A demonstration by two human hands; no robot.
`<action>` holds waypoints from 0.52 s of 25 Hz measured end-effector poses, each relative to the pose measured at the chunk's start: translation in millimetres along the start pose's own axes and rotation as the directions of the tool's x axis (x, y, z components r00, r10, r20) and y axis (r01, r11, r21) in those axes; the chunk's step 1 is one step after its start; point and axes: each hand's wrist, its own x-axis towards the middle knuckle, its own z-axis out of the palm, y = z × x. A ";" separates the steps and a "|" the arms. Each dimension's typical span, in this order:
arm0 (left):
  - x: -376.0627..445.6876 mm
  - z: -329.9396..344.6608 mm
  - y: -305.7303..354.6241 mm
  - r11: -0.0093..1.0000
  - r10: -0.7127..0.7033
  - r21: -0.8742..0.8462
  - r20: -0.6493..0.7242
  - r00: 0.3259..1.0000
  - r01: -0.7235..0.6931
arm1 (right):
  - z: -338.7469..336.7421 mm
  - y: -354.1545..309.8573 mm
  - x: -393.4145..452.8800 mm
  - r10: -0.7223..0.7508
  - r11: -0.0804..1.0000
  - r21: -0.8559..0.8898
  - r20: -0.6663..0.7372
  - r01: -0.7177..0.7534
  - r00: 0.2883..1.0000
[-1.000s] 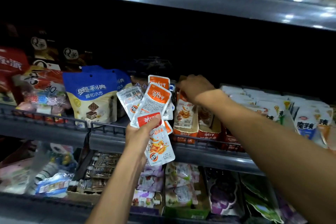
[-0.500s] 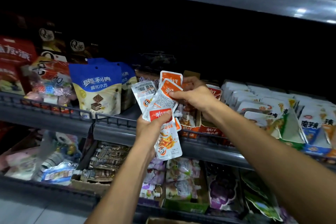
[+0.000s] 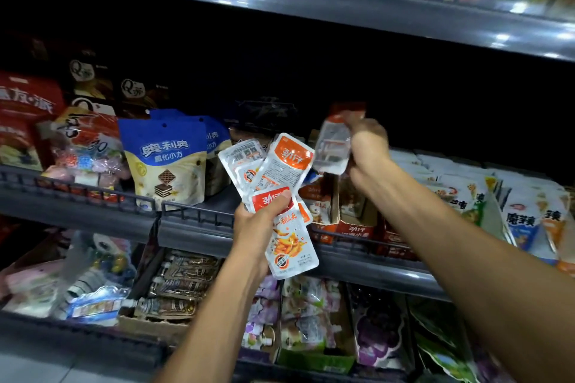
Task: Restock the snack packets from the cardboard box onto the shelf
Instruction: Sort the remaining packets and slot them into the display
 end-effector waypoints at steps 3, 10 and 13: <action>5.3 -5.9 0.0 0.999 -0.023 -0.041 -0.062 0.998 0.021 | -15.1 -10.7 7.7 -0.076 0.997 0.023 -0.071 0.078 0.995; 7.4 -13.0 4.0 0.993 -0.035 -0.117 -0.085 0.996 0.025 | -12.7 13.8 -7.0 0.168 0.976 -0.139 0.000 -0.166 0.986; 7.8 -14.8 3.3 0.993 -0.041 -0.109 -0.081 0.996 0.032 | -6.3 25.5 -6.9 0.223 0.965 -0.158 0.071 -0.210 0.972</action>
